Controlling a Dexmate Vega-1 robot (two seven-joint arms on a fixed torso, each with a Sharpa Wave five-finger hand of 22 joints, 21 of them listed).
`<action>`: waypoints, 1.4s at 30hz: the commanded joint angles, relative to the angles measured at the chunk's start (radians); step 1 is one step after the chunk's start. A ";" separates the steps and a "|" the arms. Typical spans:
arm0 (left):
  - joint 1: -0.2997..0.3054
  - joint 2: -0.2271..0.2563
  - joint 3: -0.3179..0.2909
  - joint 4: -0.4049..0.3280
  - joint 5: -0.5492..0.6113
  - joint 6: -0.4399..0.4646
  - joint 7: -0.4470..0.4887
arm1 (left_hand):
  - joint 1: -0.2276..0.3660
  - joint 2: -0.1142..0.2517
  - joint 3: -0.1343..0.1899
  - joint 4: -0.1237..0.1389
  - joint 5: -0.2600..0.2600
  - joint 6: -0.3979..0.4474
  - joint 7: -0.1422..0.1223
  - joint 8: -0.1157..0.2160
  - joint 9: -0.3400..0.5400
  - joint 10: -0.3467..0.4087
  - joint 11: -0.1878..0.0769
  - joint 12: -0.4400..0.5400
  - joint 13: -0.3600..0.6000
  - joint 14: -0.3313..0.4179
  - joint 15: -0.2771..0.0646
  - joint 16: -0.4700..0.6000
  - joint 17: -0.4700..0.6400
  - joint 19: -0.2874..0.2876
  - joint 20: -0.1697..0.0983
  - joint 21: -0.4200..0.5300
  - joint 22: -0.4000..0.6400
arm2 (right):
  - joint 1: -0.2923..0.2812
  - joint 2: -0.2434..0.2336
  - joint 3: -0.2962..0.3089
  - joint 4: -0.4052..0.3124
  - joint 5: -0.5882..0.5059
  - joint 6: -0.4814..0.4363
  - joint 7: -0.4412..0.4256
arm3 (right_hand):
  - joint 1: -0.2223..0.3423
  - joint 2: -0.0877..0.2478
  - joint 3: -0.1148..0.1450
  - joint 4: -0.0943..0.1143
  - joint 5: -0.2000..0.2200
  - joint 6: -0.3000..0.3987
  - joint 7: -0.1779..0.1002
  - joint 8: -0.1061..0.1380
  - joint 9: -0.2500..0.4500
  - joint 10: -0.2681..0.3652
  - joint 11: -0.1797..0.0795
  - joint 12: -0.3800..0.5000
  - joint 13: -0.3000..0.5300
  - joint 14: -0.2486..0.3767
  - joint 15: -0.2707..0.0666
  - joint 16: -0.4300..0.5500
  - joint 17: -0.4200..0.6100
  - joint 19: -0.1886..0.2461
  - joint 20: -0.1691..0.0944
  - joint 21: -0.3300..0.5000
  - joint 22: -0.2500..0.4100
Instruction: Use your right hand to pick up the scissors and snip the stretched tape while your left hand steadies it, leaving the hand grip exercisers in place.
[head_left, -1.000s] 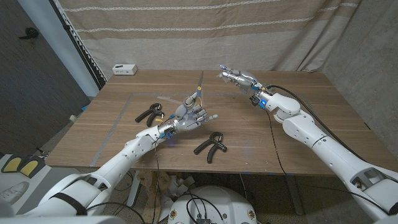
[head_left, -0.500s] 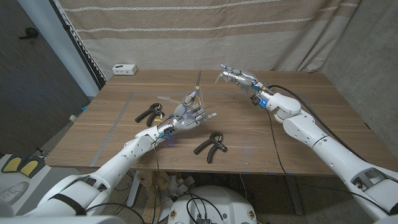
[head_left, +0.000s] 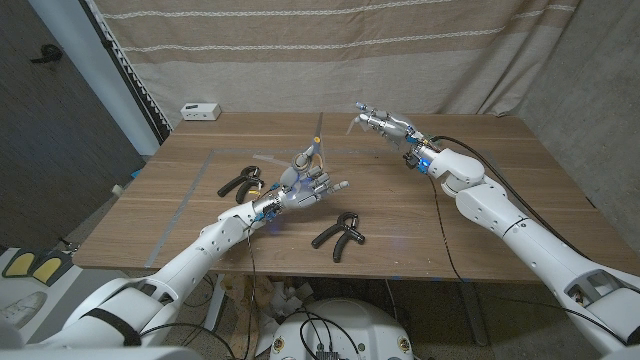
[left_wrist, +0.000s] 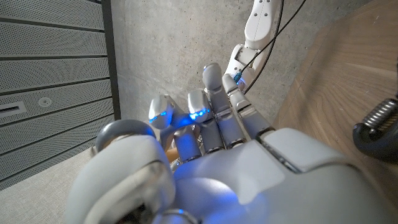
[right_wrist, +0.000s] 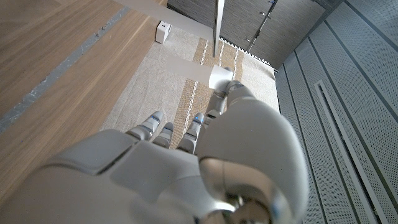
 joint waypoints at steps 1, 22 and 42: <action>-0.025 0.009 0.025 0.001 0.042 -0.022 -0.034 | -0.003 -0.027 -0.029 0.000 0.008 0.167 0.158 -0.013 -0.010 0.059 -0.079 0.003 0.001 0.016 -0.107 -0.004 0.001 0.009 -0.131 -0.007 -0.006 | -0.003 0.004 0.002 0.001 0.001 0.002 -0.006 | -0.007 -0.001 0.002 -0.005 0.008 0.005 -0.003 -0.005 0.001 0.003 0.005 0.000 0.001 0.003 -0.126 0.001 0.002 0.004 -0.045 0.003 0.002; -0.025 0.035 0.036 -0.034 0.057 -0.027 -0.008 | 0.044 -0.188 -0.218 -0.030 0.118 0.143 0.180 -0.117 -0.106 0.023 -0.074 0.001 0.002 0.001 -0.109 -0.024 0.028 -0.005 -0.107 -0.021 -0.010 | 0.004 0.032 -0.005 0.041 0.001 0.024 -0.002 | -0.009 0.000 0.002 -0.005 0.007 0.003 -0.001 -0.007 0.002 0.003 0.007 0.000 0.001 0.003 -0.126 0.001 0.002 0.004 -0.045 0.003 0.002; -0.031 0.045 0.023 -0.022 0.070 -0.075 0.002 | 0.054 -0.172 -0.285 -0.014 0.172 0.148 0.178 -0.136 -0.113 0.027 -0.075 0.002 0.002 -0.004 -0.109 -0.039 0.035 -0.006 -0.111 -0.021 -0.006 | 0.000 0.034 0.004 0.041 0.000 0.028 -0.022 | -0.010 0.000 0.002 -0.006 0.007 0.001 -0.001 -0.011 0.002 0.003 0.008 0.000 0.001 0.003 -0.124 0.001 0.002 0.004 -0.043 0.003 0.002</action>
